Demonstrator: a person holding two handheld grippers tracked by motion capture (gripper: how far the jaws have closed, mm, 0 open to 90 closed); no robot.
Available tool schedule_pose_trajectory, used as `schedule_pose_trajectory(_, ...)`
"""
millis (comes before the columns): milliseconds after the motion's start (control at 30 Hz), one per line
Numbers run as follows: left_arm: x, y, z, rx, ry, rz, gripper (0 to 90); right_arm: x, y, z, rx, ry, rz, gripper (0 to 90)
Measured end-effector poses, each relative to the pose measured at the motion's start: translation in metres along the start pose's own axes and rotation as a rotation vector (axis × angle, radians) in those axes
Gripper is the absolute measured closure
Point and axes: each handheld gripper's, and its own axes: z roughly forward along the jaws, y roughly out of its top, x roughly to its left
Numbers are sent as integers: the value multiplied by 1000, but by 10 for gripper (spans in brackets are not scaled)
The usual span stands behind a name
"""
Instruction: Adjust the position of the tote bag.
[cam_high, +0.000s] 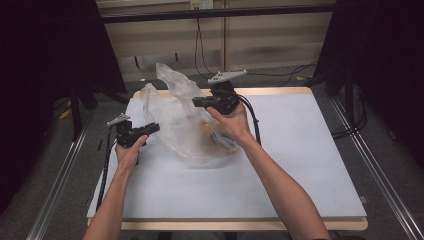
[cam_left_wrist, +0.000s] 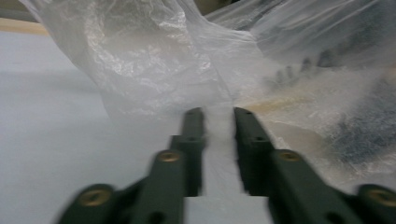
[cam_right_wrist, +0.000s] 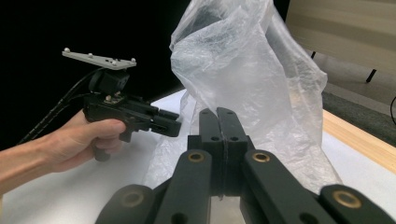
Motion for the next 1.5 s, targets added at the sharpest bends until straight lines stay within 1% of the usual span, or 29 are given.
schedule_pose_trajectory(33,-2,-1,1,14,-16,4,900,0,-1,-2,0,2,-1,900)
schedule_pose_trajectory(100,-4,-1,1,32,-25,15,900,0,-2,-4,-1,3,-6,900)
schedule_pose_trajectory(133,-5,-1,0,41,-19,31,900,0,-2,-5,-4,4,-7,900)
schedule_pose_trajectory(167,-5,-1,0,41,-19,31,900,-1,-3,-8,-5,3,-5,900)
schedule_pose_trajectory(200,-9,1,-6,26,-42,27,900,-1,-4,-11,-11,5,-1,900)
schedule_pose_trajectory(267,-11,2,-8,25,-47,37,900,-3,-5,-15,-18,3,4,900)
schedule_pose_trajectory(300,-16,4,-11,17,-46,48,900,-4,-5,-17,-22,-1,6,900)
schedule_pose_trajectory(333,-19,6,-15,20,-59,71,900,-5,-6,-21,-33,2,11,900)
schedule_pose_trajectory(467,-34,11,-30,-6,-77,116,900,-10,-10,-41,-63,-7,28,900)
schedule_pose_trajectory(500,-34,11,-30,-6,-77,116,900,-11,-12,-45,-66,-10,31,900)
schedule_pose_trajectory(533,-36,10,-32,-15,-82,110,900,-11,-15,-48,-74,-8,35,900)
schedule_pose_trajectory(633,-42,5,-38,-11,-90,128,900,-12,-20,-56,-81,-8,40,900)
schedule_pose_trajectory(667,-46,2,-41,-4,-107,142,900,-13,-27,-63,-91,-5,54,900)
schedule_pose_trajectory(733,-52,0,-44,-10,-86,154,900,-15,-31,-67,-97,-5,61,900)
schedule_pose_trajectory(767,-52,0,-44,-10,-86,154,900,-15,-31,-67,-97,-5,61,900)
schedule_pose_trajectory(800,-54,-1,-47,5,-106,168,900,-15,-35,-72,-102,-6,68,900)
schedule_pose_trajectory(900,-55,-3,-50,3,-108,164,900,-15,-37,-76,-107,-5,65,900)
schedule_pose_trajectory(967,-56,-4,-54,8,-110,172,900,-14,-41,-81,-100,-19,69,900)
schedule_pose_trajectory(1000,-57,-4,-57,3,-124,171,900,-14,-41,-81,-100,-19,69,900)
schedule_pose_trajectory(1033,-61,-6,-60,-4,-125,180,900,-15,-45,-87,-114,-16,76,900)
schedule_pose_trajectory(1100,-62,-6,-61,-6,-131,180,900,-15,-46,-89,-120,-14,76,900)
schedule_pose_trajectory(1167,-65,-8,-64,-8,-118,184,900,-14,-48,-93,-126,-16,74,900)
schedule_pose_trajectory(1233,-67,-10,-67,-16,-144,179,900,-13,-51,-97,-135,-11,75,900)
schedule_pose_trajectory(1333,-75,-14,-72,-21,-139,194,900,-10,-59,-105,-131,-6,70,900)
schedule_pose_trajectory(1367,-76,-15,-72,-17,-142,197,900,-10,-59,-105,-131,-6,70,900)
schedule_pose_trajectory(1400,-80,-16,-73,10,-147,215,900,-9,-63,-110,-136,-6,74,900)
schedule_pose_trajectory(1433,-80,-16,-73,10,-147,215,900,-9,-63,-110,-136,-6,74,900)
schedule_pose_trajectory(1467,-83,-18,-74,23,-159,234,900,-8,-65,-115,-140,-9,74,900)
schedule_pose_trajectory(1500,-83,-18,-74,23,-159,234,900,-8,-65,-115,-140,-9,74,900)
